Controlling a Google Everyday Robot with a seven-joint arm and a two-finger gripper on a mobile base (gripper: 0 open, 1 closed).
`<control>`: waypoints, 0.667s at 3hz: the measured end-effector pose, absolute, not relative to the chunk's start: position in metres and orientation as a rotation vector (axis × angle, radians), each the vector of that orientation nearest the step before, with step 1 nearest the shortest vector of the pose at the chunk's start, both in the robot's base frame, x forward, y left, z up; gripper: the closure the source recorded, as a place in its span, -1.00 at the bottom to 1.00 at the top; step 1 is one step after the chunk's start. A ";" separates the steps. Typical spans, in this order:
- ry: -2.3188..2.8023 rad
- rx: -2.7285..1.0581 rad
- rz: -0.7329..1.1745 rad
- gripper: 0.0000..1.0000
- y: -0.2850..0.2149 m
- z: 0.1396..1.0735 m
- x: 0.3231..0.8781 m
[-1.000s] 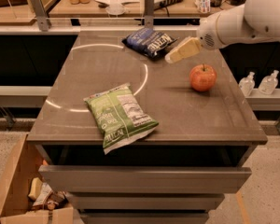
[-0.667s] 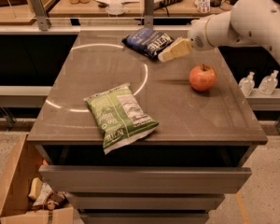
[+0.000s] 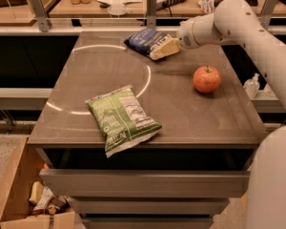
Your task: Move blue chip bag near green jalapeno chip bag
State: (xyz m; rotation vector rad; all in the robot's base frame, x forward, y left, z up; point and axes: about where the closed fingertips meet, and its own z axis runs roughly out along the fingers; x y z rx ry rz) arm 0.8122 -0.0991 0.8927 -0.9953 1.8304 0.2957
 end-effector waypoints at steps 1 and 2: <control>1.838 -1.018 0.322 -1.00 -0.082 0.883 0.829; 1.861 -1.040 0.340 -0.67 -0.069 0.869 0.841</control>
Offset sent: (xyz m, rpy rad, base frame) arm 0.0464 0.0385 -0.0324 -0.0229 0.0828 0.0500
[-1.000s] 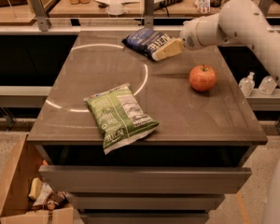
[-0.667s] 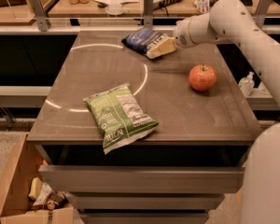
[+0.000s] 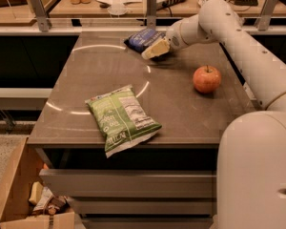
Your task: Move blue chip bag near green jalapeno chip bag
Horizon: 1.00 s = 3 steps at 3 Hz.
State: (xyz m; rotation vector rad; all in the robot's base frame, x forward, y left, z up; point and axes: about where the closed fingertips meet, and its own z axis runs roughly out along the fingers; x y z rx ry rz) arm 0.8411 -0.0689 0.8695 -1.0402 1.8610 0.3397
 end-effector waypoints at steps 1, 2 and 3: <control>1.874 -1.057 0.357 -0.20 -0.059 0.860 0.846; 1.870 -1.097 0.360 0.26 -0.053 0.860 0.845; 1.832 -1.165 0.351 0.73 -0.060 0.884 0.835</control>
Offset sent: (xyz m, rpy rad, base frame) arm 0.0052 0.0145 -0.0024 -0.0480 0.0195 0.0742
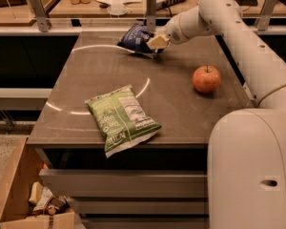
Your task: Move blue chip bag near green jalapeno chip bag
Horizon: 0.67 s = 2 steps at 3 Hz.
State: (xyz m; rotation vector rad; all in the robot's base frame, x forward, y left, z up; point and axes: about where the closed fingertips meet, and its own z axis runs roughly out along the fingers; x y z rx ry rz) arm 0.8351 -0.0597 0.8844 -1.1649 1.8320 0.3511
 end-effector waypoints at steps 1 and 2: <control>1.791 -1.273 0.357 1.00 -0.075 0.919 0.805; 1.751 -1.440 0.409 1.00 -0.085 0.940 0.757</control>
Offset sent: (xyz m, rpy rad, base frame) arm -0.1182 -0.0540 0.0841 -0.1527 0.0420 0.3262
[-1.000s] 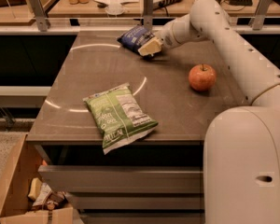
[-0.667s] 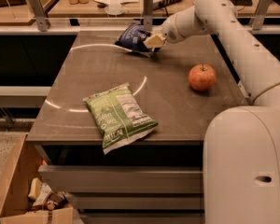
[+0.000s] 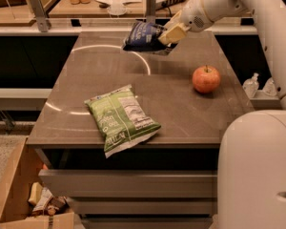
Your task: Move blue chip bag near green jalapeno chip bag
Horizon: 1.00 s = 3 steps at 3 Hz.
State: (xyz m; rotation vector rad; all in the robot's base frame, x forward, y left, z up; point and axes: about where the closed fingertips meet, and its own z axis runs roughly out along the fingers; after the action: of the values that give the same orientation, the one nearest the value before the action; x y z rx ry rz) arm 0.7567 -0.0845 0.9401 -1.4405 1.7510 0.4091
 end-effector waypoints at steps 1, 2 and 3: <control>1.711 -1.571 0.490 1.00 -0.080 0.943 0.722; 1.698 -1.606 0.532 1.00 -0.072 0.949 0.700; 1.718 -1.601 0.605 0.70 -0.057 0.945 0.680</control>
Offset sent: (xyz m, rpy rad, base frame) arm -0.0961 0.0279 0.0023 -0.0123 0.0983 0.1948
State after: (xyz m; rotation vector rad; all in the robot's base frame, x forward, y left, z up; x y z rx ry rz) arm 0.6798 -0.0568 0.9449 -1.6011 1.7179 0.6047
